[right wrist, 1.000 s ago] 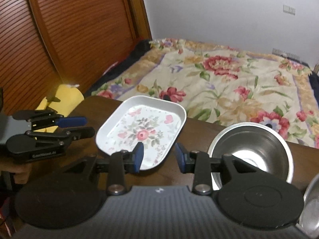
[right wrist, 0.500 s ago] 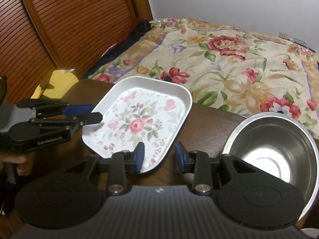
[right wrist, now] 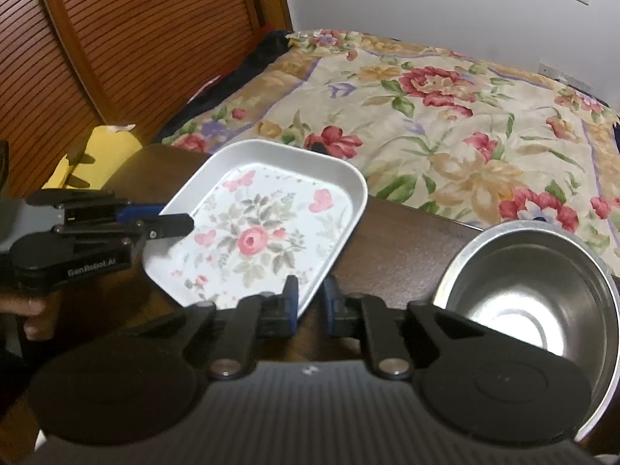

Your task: Organize plates and bowls

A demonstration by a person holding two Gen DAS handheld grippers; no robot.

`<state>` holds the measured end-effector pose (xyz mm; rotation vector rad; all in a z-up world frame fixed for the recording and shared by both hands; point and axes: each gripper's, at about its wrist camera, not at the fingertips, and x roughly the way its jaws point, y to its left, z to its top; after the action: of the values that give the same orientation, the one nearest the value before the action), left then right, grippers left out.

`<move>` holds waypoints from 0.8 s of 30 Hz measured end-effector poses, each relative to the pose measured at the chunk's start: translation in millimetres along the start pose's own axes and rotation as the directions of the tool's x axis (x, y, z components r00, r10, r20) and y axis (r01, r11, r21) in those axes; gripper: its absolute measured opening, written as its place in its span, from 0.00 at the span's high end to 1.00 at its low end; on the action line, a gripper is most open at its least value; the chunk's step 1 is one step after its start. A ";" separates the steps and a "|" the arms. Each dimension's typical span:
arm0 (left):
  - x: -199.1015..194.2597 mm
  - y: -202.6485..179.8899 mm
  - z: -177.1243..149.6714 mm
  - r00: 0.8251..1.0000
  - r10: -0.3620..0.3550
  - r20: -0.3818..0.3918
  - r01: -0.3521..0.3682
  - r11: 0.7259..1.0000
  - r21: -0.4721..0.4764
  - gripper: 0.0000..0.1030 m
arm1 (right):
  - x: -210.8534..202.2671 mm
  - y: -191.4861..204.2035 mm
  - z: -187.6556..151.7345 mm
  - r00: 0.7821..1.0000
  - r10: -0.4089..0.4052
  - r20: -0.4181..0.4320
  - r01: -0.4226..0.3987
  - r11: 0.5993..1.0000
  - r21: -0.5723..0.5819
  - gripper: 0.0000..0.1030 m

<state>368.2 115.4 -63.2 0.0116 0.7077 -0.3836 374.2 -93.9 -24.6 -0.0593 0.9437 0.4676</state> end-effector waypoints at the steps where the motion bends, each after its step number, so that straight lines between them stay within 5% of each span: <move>1: -0.2 -0.7 -0.2 1.000 -0.001 0.000 0.001 1.000 0.001 0.84 | 0.3 0.1 0.2 1.000 -0.002 -0.002 0.002 1.000 -0.003 0.86; 24: -56.0 -26.5 -3.4 0.999 0.020 0.037 -0.022 0.999 0.042 0.85 | -26.1 6.0 -6.9 1.000 0.016 0.017 -0.016 1.000 -0.004 0.86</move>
<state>318.0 110.2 -27.1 0.0525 0.6630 -0.3778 353.5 -99.7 -7.2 -0.0515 0.9266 0.4837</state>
